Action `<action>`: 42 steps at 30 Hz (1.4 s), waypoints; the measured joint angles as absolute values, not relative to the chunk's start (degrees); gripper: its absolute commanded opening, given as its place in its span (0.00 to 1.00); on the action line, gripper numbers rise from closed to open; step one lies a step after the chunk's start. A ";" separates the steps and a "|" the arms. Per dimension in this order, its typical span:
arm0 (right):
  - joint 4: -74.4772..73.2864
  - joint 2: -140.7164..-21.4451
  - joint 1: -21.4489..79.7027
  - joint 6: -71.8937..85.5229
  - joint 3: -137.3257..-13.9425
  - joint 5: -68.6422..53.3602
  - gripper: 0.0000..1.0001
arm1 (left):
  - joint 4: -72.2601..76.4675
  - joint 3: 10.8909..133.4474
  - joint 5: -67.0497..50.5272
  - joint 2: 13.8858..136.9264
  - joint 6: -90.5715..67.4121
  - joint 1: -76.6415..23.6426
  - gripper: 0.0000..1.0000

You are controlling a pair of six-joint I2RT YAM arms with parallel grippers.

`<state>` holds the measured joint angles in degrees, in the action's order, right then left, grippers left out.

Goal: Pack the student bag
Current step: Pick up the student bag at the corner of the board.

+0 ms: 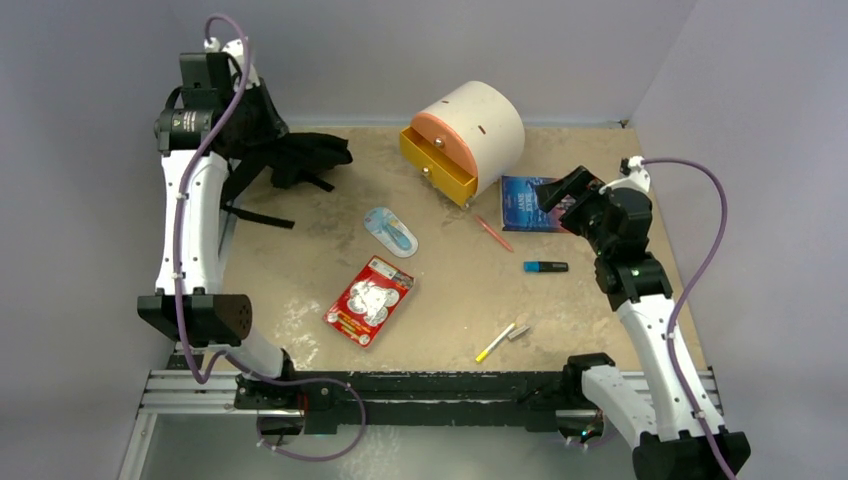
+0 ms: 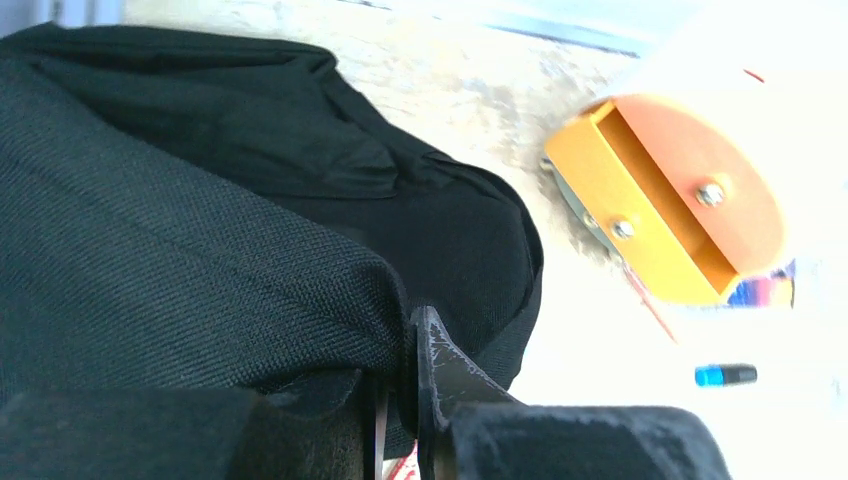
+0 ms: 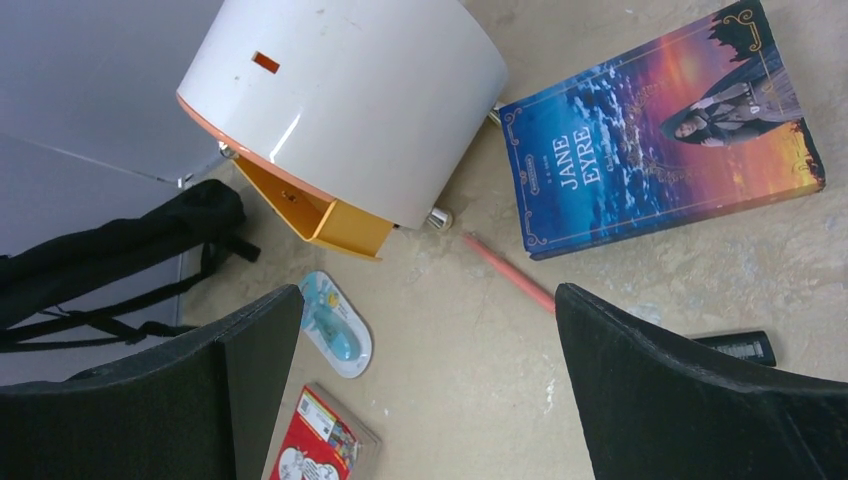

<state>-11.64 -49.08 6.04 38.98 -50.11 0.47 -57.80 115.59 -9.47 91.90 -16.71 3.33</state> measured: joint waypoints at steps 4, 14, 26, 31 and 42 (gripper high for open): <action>-11.46 -48.25 6.04 38.76 -50.11 0.47 0.99 | -58.92 115.90 -13.89 91.94 -14.11 1.23 0.00; -8.82 -45.28 6.04 36.23 -49.01 -1.45 0.99 | -59.24 118.96 -21.06 95.53 -9.69 -9.50 0.00; -3.18 -44.58 6.04 30.57 -48.77 -11.94 0.95 | -60.05 106.39 -14.31 84.64 -9.85 -10.00 0.00; 0.38 -47.09 7.22 29.41 -48.77 -18.87 0.95 | -61.21 102.02 -4.60 83.05 -11.42 -9.06 0.00; 3.88 -55.51 27.88 30.09 -51.55 -14.48 0.94 | -58.37 100.71 5.17 88.23 -12.95 -2.33 0.00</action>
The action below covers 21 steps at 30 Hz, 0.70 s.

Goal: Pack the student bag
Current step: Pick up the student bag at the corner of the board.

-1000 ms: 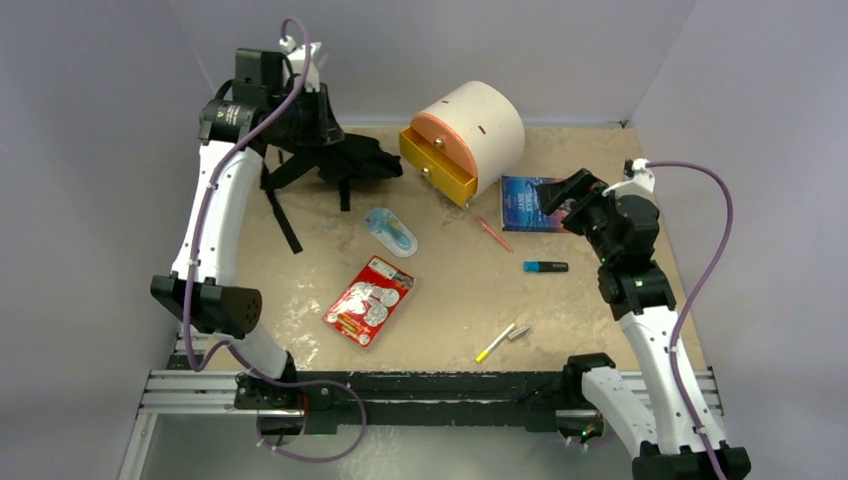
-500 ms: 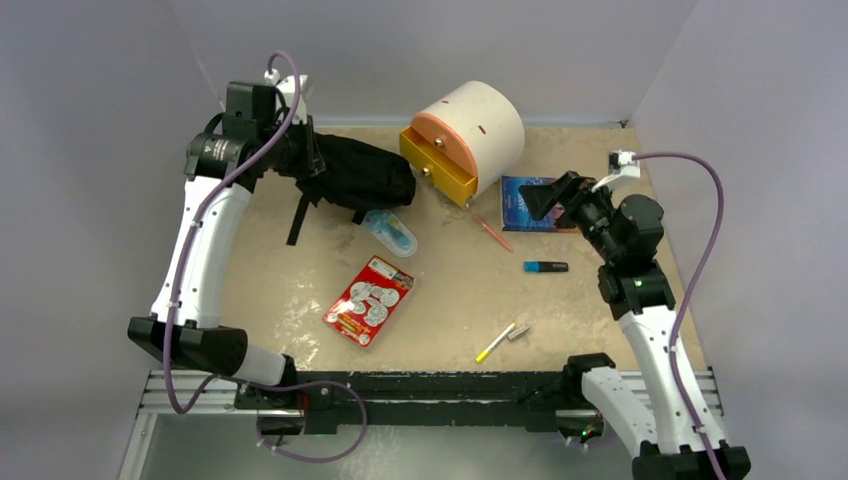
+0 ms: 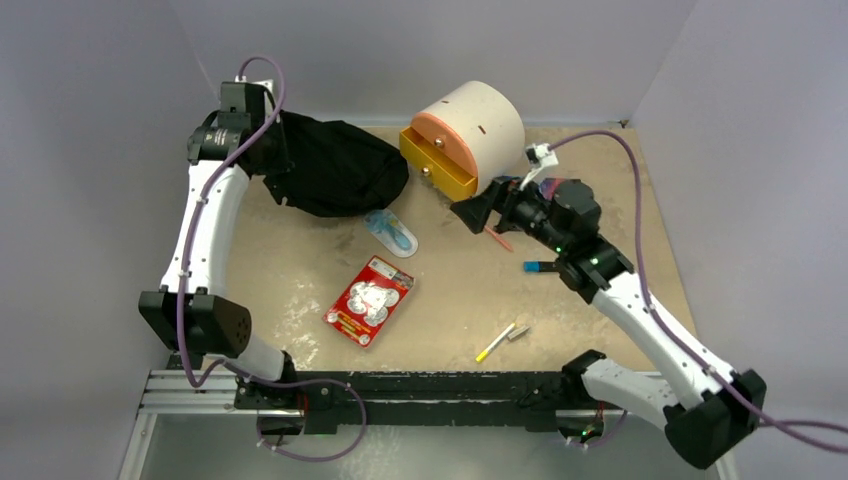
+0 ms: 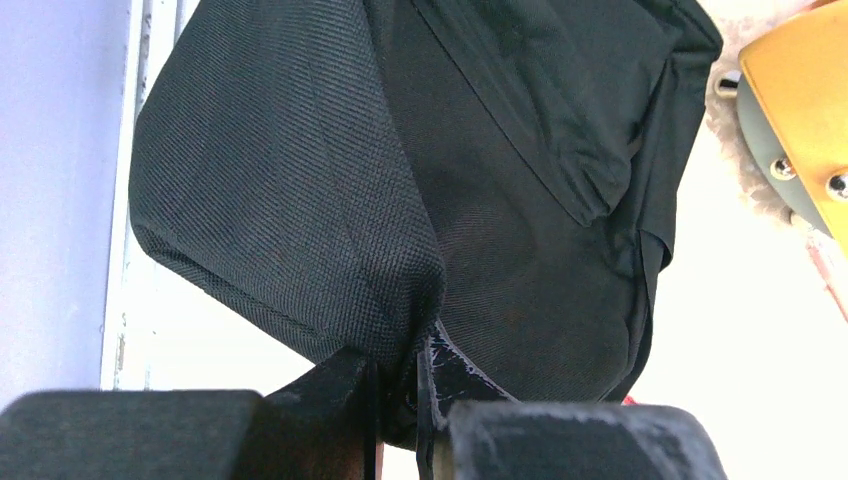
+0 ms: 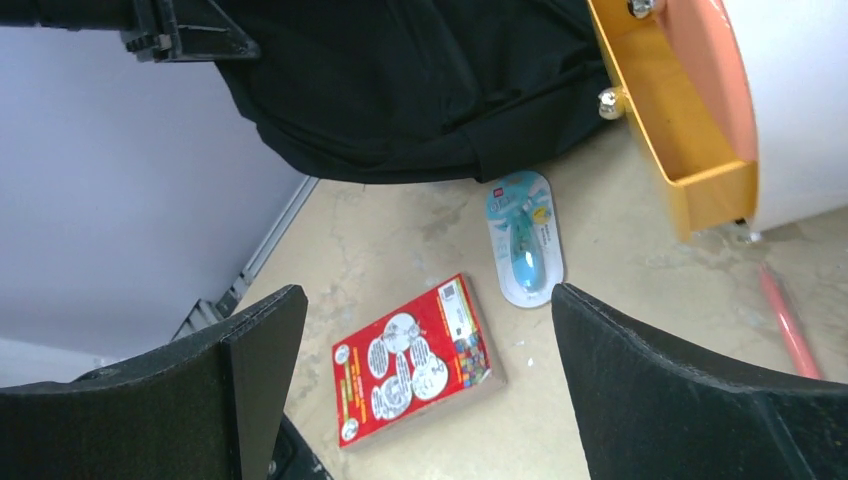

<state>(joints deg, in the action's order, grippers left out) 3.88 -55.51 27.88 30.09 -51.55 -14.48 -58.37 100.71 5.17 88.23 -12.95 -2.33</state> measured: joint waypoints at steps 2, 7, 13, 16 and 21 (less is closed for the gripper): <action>4.78 -59.05 30.37 30.41 -53.47 -12.56 0.93 | -57.23 100.73 5.56 88.25 -12.88 -2.33 0.00; 7.31 -69.54 36.25 30.55 -59.96 -8.12 0.92 | -54.11 100.75 7.51 88.23 -11.57 -2.37 0.00; 8.43 -79.68 40.82 29.93 -68.99 -5.34 0.92 | -45.30 99.37 11.40 86.94 -6.50 -2.42 0.00; 8.49 -80.58 41.69 29.74 -69.84 -5.04 0.92 | -38.70 97.95 11.86 85.27 -1.87 -2.50 0.00; 8.34 -78.89 41.89 29.67 -69.58 -4.08 0.93 | -29.61 98.65 10.35 83.85 4.29 -2.70 0.00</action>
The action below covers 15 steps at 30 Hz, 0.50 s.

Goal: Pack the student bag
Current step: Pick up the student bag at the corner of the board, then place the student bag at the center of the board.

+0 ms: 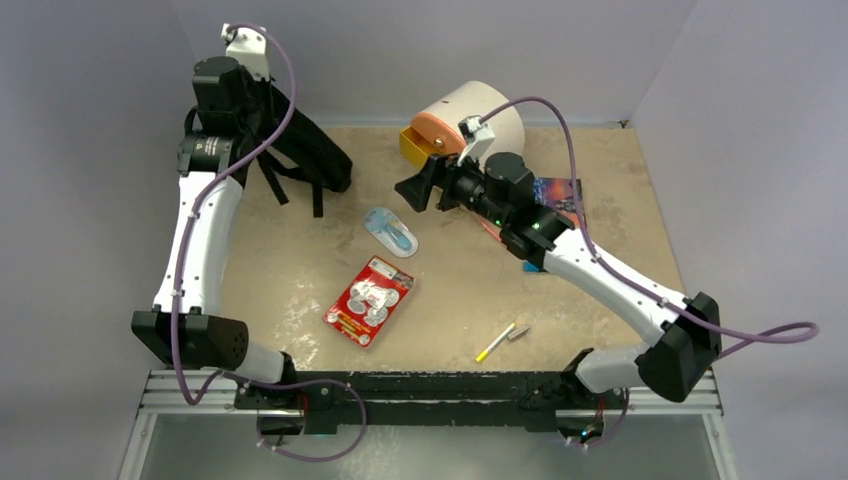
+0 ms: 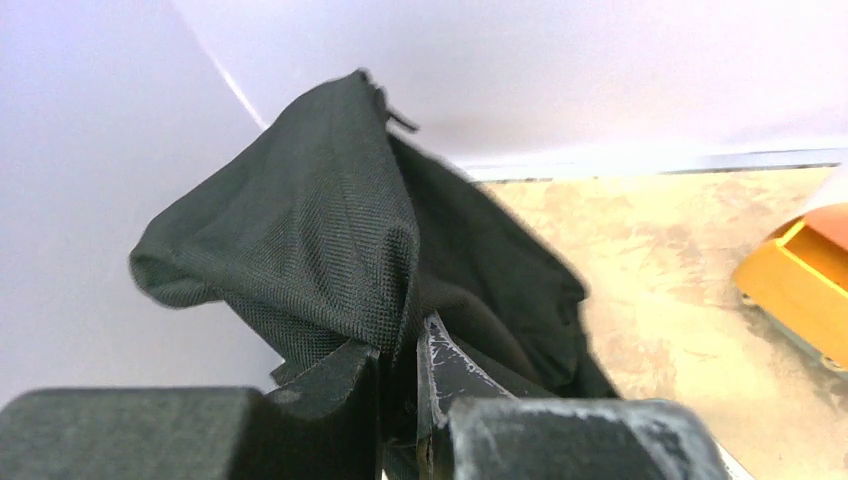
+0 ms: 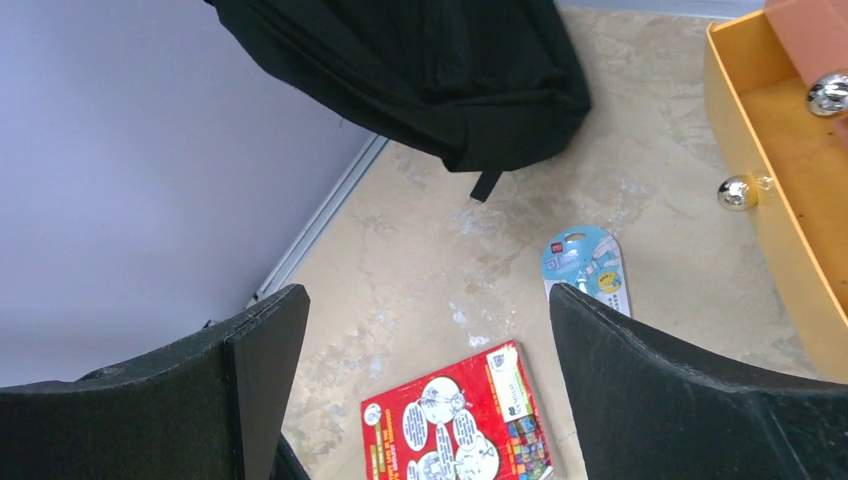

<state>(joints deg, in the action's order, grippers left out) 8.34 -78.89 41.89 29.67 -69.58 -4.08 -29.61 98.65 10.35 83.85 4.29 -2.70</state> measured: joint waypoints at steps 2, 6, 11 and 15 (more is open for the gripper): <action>8.29 -76.90 41.89 29.69 -68.53 -3.75 0.93 | -29.34 100.73 7.70 84.20 5.72 -2.68 0.00; 8.27 -72.97 41.89 29.74 -66.19 -2.61 0.95 | -30.87 108.31 -0.71 86.04 7.40 -2.66 0.00; 8.10 -69.60 41.89 29.82 -64.10 -1.32 0.96 | -32.95 113.73 -10.52 85.67 8.12 -2.72 0.00; 7.86 -67.77 41.89 30.00 -62.98 0.14 0.98 | -37.89 116.92 -17.43 84.58 7.86 -2.90 0.00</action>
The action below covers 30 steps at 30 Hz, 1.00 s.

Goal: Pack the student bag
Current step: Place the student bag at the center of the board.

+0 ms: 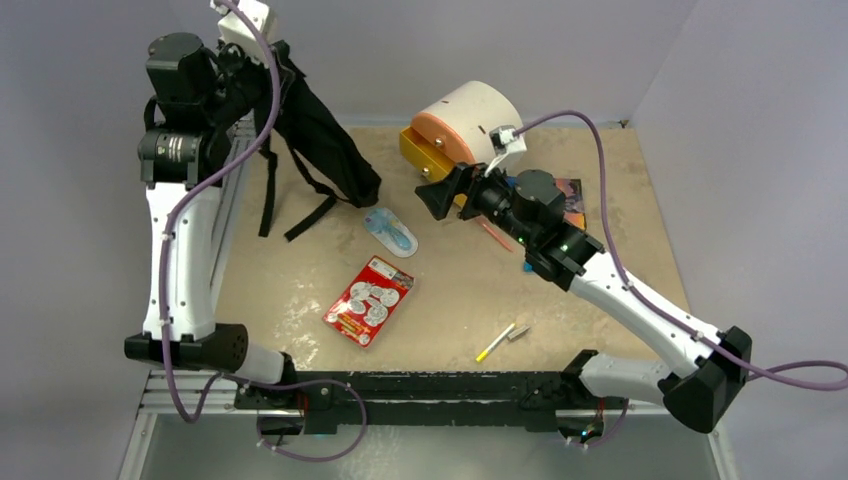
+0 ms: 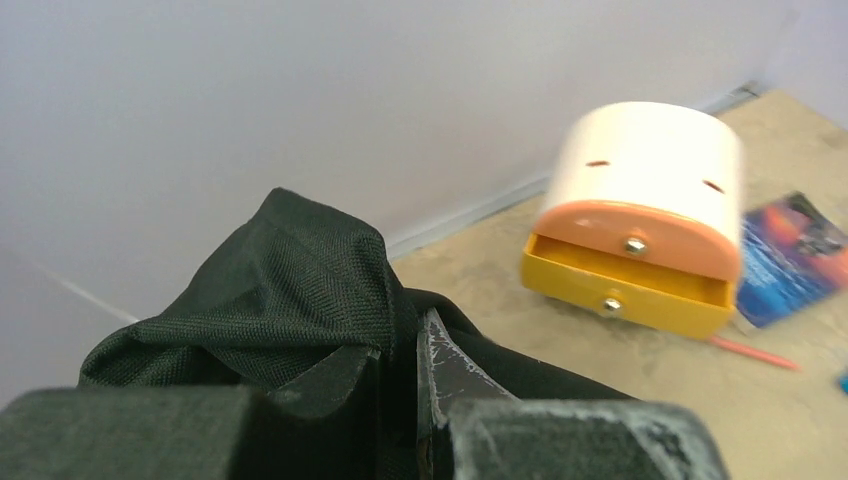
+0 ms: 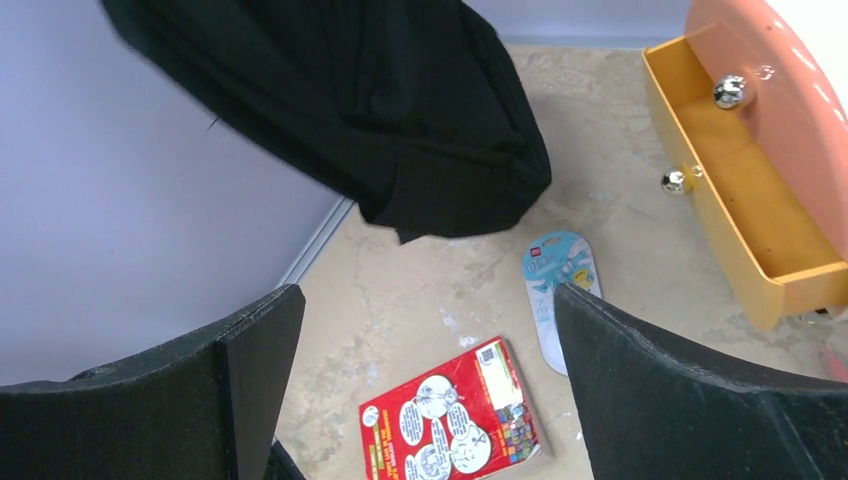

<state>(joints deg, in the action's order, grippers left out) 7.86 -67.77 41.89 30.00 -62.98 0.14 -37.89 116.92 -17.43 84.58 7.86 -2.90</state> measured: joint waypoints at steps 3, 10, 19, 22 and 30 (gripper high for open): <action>7.07 -65.49 41.89 30.20 -62.06 1.83 0.99 | -40.05 116.29 -21.82 81.62 6.48 -3.57 0.00; 5.43 -58.41 41.89 30.61 -61.54 5.06 0.99 | -41.69 107.35 -31.18 68.03 3.01 -5.39 0.00; 3.62 -53.54 41.89 30.50 -61.45 8.01 0.99 | -32.60 95.72 -61.49 59.44 -7.70 -8.27 0.00; 3.22 -52.05 41.89 30.68 -60.45 8.71 0.99 | -28.42 94.59 -69.49 60.77 -12.49 -10.02 0.00; 2.26 -49.41 41.89 32.40 -57.06 11.03 0.99 | -31.14 95.29 -71.55 65.54 -9.87 -11.90 0.00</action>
<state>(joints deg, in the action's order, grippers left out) 2.26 -49.41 41.89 32.40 -57.06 11.03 -31.14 95.29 -71.55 65.54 -9.87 -11.90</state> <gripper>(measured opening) 0.986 0.093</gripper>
